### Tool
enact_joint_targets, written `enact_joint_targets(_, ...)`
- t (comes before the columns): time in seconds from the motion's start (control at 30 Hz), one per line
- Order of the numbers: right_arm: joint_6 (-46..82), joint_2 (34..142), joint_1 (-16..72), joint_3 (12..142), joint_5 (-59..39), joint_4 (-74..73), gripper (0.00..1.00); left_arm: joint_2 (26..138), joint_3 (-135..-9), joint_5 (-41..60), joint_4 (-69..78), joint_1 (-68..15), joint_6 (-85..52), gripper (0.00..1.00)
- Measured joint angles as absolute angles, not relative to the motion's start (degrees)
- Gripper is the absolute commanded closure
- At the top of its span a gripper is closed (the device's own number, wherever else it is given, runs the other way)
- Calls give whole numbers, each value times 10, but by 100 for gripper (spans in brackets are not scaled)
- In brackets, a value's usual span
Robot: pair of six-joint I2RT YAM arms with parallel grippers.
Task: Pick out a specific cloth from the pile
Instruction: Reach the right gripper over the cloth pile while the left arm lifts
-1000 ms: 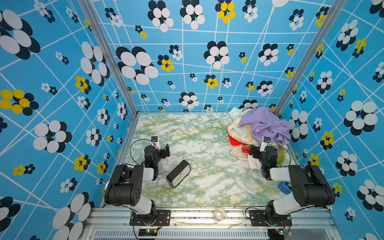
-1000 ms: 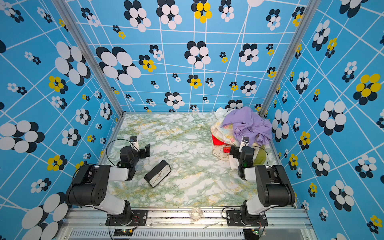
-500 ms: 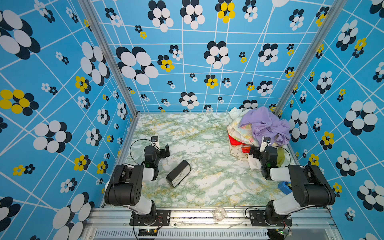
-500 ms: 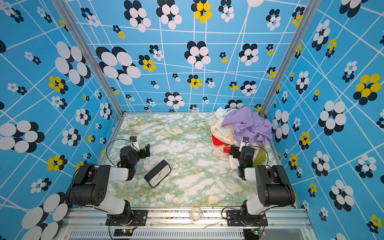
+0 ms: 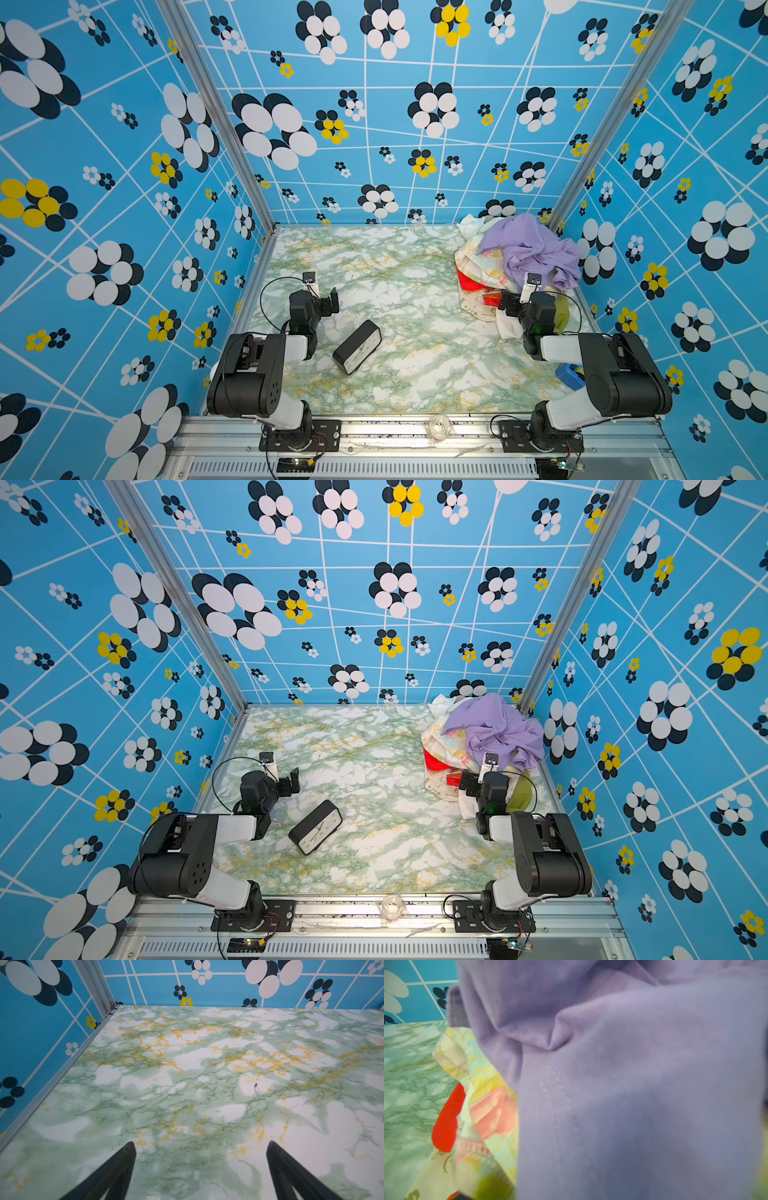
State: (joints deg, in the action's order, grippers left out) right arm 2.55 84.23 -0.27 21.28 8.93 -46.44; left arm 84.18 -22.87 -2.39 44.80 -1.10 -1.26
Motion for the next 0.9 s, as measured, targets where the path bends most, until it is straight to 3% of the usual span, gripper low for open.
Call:
enact_joint_targets(0.27, 27, 662, 24, 272, 141, -264, 1, 736, -305, -159, 307, -119, 9, 1)
enact_joint_targets(0.53, 34, 531, 116, 379, 204, -36, 1, 660, -419, -260, 97, -201, -33, 1)
enact_joint_targets(0.7, 44, 532, 148, 453, 220, 89, 5, 634, -482, -280, 0, -237, -70, 0)
enact_joint_targets(0.9, 57, 645, 189, 600, 222, 229, 12, 628, -522, -281, -96, -269, -101, 0)
